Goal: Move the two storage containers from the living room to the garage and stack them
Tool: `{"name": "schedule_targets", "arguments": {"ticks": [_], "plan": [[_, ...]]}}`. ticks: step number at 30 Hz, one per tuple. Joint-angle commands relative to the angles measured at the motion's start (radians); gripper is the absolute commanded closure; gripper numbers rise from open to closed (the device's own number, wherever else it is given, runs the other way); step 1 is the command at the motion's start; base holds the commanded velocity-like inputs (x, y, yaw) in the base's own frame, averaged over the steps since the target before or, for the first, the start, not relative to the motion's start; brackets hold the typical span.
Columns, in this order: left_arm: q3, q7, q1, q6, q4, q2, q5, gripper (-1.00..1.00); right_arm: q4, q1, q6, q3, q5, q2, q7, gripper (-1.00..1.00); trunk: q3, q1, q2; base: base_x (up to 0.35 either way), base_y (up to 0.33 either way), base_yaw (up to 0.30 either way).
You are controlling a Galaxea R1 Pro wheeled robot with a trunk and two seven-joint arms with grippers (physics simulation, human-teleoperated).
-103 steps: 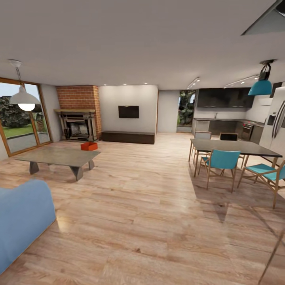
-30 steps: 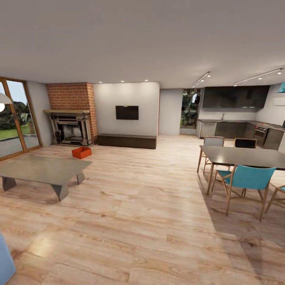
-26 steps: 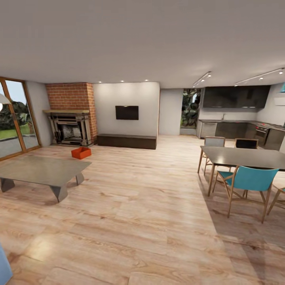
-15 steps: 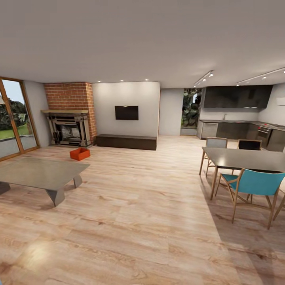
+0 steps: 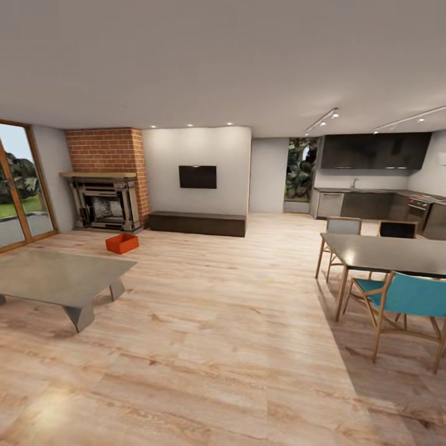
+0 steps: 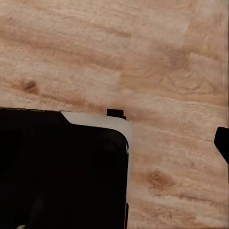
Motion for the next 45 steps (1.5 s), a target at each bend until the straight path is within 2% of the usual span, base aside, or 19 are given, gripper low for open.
{"name": "schedule_targets", "arguments": {"ticks": [1,7,35,36,37,45], "plan": [[-0.009,0.002,0.000,0.001,0.000,0.000,0.008,-1.00,0.002,-0.001,-0.004,-0.004,-0.007,-0.002,-0.003,-1.00,0.000,0.001,-0.001,0.323,0.000,0.000],[-0.009,0.002,-0.001,0.004,0.000,-0.001,0.007,-1.00,0.002,-0.001,-0.004,-0.009,-0.029,-0.006,-0.011,-1.00,0.000,0.001,-0.001,0.323,0.000,0.000],[-0.009,-0.007,0.000,0.007,0.000,0.000,0.007,-1.00,0.002,-0.001,-0.003,-0.009,-0.028,-0.003,-0.012,-1.00,0.000,0.001,-0.001,0.323,0.005,0.000],[-0.009,-0.008,0.000,0.010,0.000,0.001,0.007,-1.00,0.002,-0.001,-0.003,-0.009,-0.028,-0.003,-0.012,-1.00,0.000,0.001,-0.001,0.323,0.092,0.000],[-0.010,-0.008,0.000,0.043,-0.001,0.003,0.005,-1.00,0.002,-0.001,-0.003,-0.009,-0.028,-0.003,-0.012,-1.00,0.000,0.001,-0.001,0.322,0.111,0.000],[-0.010,-0.008,0.000,0.064,-0.002,0.003,0.004,-1.00,0.002,-0.001,-0.003,-0.009,-0.028,-0.003,-0.012,-1.00,0.000,0.001,-0.001,0.323,0.115,0.000]]}}
